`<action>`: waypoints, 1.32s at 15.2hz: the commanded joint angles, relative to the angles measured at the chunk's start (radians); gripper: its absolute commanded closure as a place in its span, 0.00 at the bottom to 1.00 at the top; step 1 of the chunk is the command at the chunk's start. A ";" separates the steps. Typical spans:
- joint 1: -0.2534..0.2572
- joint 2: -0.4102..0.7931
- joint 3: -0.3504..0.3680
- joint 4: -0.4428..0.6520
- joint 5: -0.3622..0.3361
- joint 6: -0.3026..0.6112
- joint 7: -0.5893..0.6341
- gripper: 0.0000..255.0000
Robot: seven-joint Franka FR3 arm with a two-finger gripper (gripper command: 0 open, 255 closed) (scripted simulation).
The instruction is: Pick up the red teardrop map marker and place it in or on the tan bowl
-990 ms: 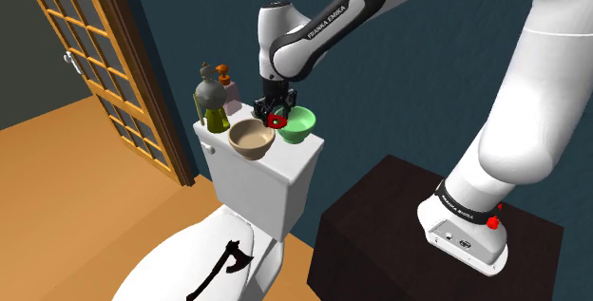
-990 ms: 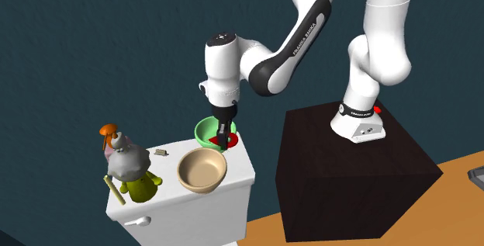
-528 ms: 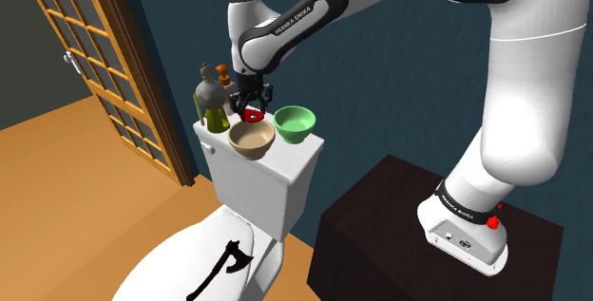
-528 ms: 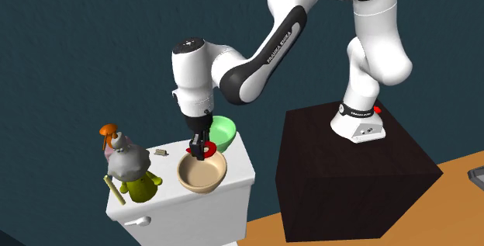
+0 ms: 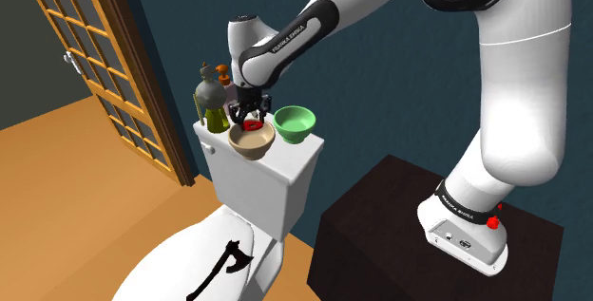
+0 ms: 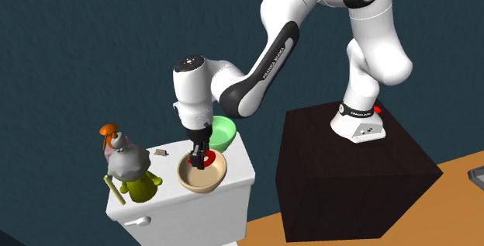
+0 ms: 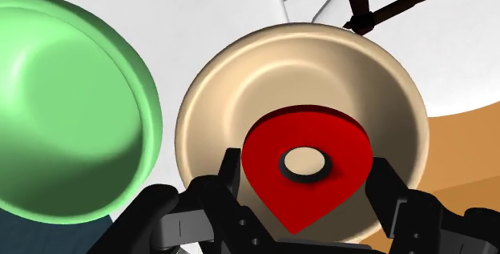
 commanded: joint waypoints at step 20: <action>0.006 0.038 -0.009 -0.002 -0.013 0.040 0.008 0.00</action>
